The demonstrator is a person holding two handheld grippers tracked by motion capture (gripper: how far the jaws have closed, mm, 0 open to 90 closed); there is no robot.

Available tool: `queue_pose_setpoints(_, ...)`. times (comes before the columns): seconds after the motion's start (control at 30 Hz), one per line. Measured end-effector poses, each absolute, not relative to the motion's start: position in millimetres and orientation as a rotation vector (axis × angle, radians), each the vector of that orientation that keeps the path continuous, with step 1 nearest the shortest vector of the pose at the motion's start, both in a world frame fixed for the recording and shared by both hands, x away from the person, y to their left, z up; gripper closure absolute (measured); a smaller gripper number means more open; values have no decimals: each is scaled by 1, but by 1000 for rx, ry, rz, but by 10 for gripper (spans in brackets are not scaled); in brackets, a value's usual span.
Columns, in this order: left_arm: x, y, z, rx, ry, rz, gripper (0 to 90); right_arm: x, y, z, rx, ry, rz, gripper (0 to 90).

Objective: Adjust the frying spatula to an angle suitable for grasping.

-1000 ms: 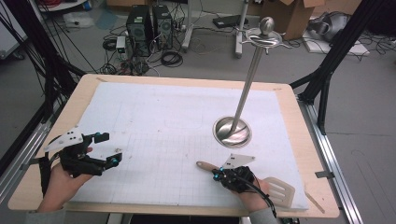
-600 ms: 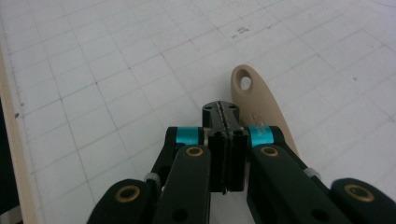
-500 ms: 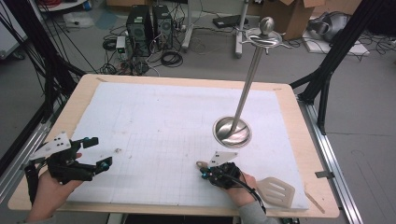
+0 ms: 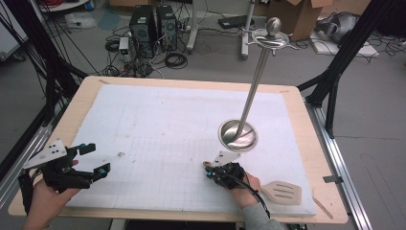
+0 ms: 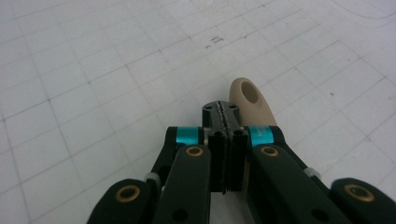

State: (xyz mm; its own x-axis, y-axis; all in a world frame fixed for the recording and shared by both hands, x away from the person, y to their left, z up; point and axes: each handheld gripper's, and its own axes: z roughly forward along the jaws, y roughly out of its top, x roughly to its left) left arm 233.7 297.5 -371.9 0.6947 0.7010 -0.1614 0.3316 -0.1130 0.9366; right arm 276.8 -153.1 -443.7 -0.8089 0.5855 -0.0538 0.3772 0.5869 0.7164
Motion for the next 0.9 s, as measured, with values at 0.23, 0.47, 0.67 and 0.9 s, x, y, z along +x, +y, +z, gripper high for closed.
queue_pose_setpoints(0.23,232,299,-372,1712,840,389,36,284,-155,-445,845,2489,1032,900)
queue_pose_setpoints(0.47,229,301,-373,1715,848,397,35,292,-158,-446,889,2443,1030,900)
queue_pose_setpoints(0.67,226,305,-373,1711,860,405,35,297,-161,-447,927,2416,1032,900)
queue_pose_setpoints(0.9,223,307,-374,1710,869,409,35,303,-164,-447,967,2379,1035,900)
